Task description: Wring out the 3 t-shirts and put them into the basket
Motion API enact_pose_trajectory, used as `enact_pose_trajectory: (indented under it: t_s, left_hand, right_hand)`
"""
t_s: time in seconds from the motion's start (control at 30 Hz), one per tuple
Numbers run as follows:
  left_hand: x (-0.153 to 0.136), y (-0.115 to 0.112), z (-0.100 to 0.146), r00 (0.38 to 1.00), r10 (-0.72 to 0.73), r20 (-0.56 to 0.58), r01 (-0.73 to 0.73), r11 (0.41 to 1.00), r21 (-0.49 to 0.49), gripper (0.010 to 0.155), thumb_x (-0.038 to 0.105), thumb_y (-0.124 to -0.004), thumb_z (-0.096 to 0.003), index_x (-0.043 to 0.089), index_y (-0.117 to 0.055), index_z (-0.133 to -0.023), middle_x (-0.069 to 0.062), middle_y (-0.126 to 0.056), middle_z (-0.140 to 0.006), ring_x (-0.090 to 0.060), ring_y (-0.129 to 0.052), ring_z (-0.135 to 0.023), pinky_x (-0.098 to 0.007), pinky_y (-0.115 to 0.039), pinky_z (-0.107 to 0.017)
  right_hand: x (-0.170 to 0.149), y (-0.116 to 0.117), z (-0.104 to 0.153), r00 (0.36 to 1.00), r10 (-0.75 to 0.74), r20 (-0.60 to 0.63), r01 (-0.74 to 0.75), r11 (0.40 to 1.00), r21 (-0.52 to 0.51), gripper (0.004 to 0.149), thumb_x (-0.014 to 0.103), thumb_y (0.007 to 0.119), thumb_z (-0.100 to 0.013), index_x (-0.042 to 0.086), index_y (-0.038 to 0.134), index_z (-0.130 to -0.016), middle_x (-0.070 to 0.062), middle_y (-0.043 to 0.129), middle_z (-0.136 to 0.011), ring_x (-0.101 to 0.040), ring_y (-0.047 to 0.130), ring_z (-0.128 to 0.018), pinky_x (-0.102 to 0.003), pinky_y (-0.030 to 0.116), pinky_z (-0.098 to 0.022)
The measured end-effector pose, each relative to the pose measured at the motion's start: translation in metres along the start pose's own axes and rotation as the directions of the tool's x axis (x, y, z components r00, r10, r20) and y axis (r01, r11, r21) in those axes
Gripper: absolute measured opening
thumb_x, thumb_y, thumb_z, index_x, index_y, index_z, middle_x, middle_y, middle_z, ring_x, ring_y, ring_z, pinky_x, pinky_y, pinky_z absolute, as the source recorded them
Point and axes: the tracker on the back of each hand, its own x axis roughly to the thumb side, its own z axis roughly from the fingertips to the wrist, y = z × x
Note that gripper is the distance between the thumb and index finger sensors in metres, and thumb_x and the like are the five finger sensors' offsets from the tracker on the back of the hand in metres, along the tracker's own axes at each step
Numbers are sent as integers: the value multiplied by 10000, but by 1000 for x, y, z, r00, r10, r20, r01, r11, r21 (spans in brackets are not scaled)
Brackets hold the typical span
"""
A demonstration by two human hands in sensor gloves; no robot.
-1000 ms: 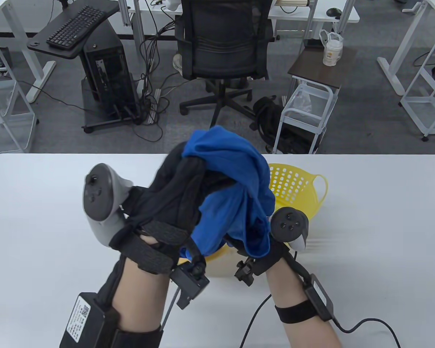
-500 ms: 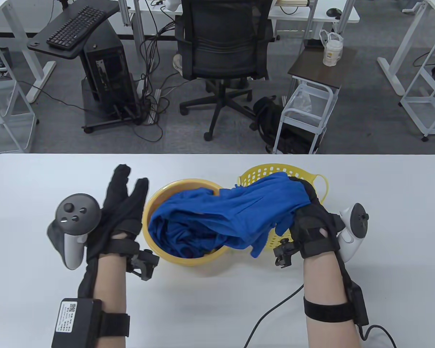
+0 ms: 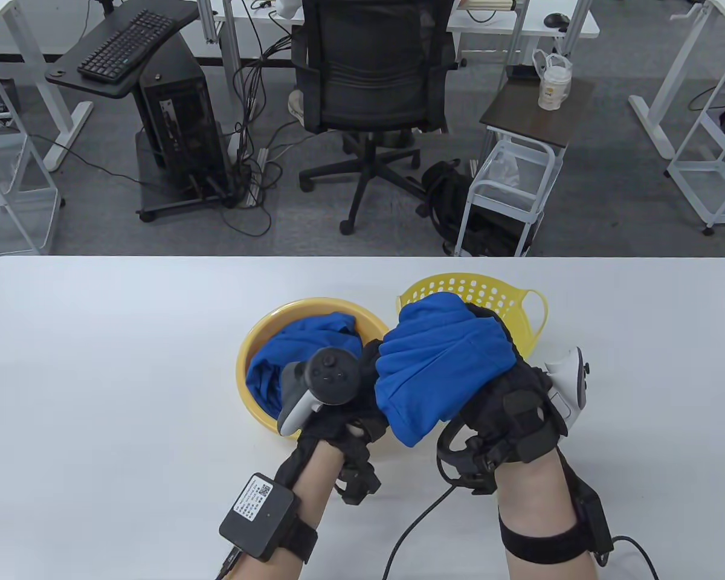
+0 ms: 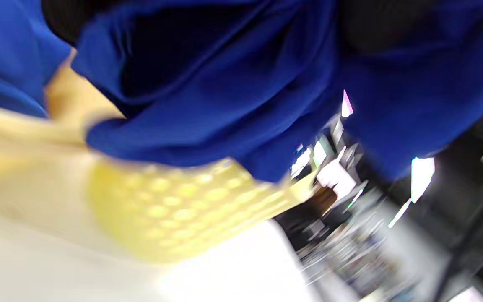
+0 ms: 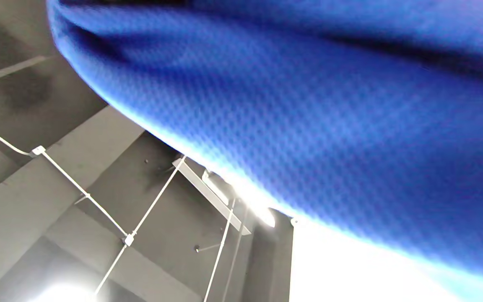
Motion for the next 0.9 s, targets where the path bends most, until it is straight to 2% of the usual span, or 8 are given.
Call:
enact_pose_trajectory:
  t_s: [0.07, 0.2, 0.37, 0.43, 0.53, 0.63, 0.8, 0.9]
  left_hand:
    - [-14, 11, 2, 965, 258, 47, -259, 966, 4, 529, 577, -641, -645, 405, -532, -1133, -179, -629, -1211, -499, -808, -947, -561, -811, -640]
    - [-25, 36, 16, 676, 714, 184, -710, 697, -99, 528, 548, -631, -665, 385, -477, -1143, -193, -624, -1196, -413, -834, -958, -478, -834, -673]
    - [-3, 47, 31, 452, 861, 231, -772, 508, -382, 578, 612, -526, -672, 429, -309, -1176, -131, -530, -1259, -346, -726, -1081, -456, -743, -794]
    - [2, 45, 33, 426, 876, 228, -763, 483, -429, 601, 637, -497, -664, 425, -288, -1186, -106, -491, -1284, -332, -675, -1119, -460, -695, -825]
    - [5, 42, 34, 490, 837, 246, -721, 547, -425, 654, 672, -443, -646, 377, -286, -1208, -50, -325, -1337, -346, -444, -1195, -465, -531, -883]
    - [8, 44, 38, 690, 646, 327, -572, 763, -301, 690, 705, -358, -640, 351, -282, -1227, -45, -116, -1334, -359, -128, -1163, -467, -308, -906]
    - [21, 44, 47, 761, 573, 303, -508, 818, -271, 704, 698, -361, -645, 333, -258, -1238, -31, 93, -1278, -337, 157, -1050, -524, -26, -791]
    - [24, 53, 54, 896, 354, 268, -344, 935, -86, 717, 694, -399, -643, 285, -370, -1231, -44, 4, -1301, -368, 142, -1052, -593, 57, -687]
  right_hand:
    - [2, -2, 0, 999, -5, 38, 6, 1000, -24, 435, 221, 701, -627, -6, 623, -989, -437, 616, -1017, -756, 660, -810, -820, 640, -483]
    - [-7, -10, -3, 982, 185, 34, -178, 973, -148, 440, 207, 729, -608, -66, 667, -948, -434, 666, -982, -724, 657, -829, -779, 592, -528]
    - [-54, -1, -10, 959, 247, -140, -258, 964, -68, 447, 264, 707, -630, -67, 704, -932, -476, 461, -1054, -793, 354, -851, -881, 357, -439]
    - [-70, 4, -12, 937, 274, -218, -269, 962, 54, 747, 436, 670, -653, -102, 401, -1095, -542, 262, -1048, -872, 332, -769, -907, 459, -390]
    - [-87, 9, -12, 927, 184, -327, -106, 964, 243, 967, 566, 607, -678, -105, 47, -1093, -563, 117, -1026, -884, 413, -765, -881, 589, -411]
    - [-96, 11, -12, 922, 92, -376, 25, 955, 295, 982, 582, 606, -689, -57, -30, -1079, -567, 103, -1033, -866, 550, -756, -798, 710, -459]
    - [-103, 5, -17, 929, 136, -345, -46, 966, 256, 835, 520, 698, -665, 18, 256, -1165, -564, 336, -1053, -762, 760, -685, -652, 826, -433]
    - [-103, 3, -20, 953, 83, -291, -24, 980, 199, 648, 431, 734, -663, 42, 507, -1129, -432, 598, -1040, -618, 861, -651, -592, 852, -424]
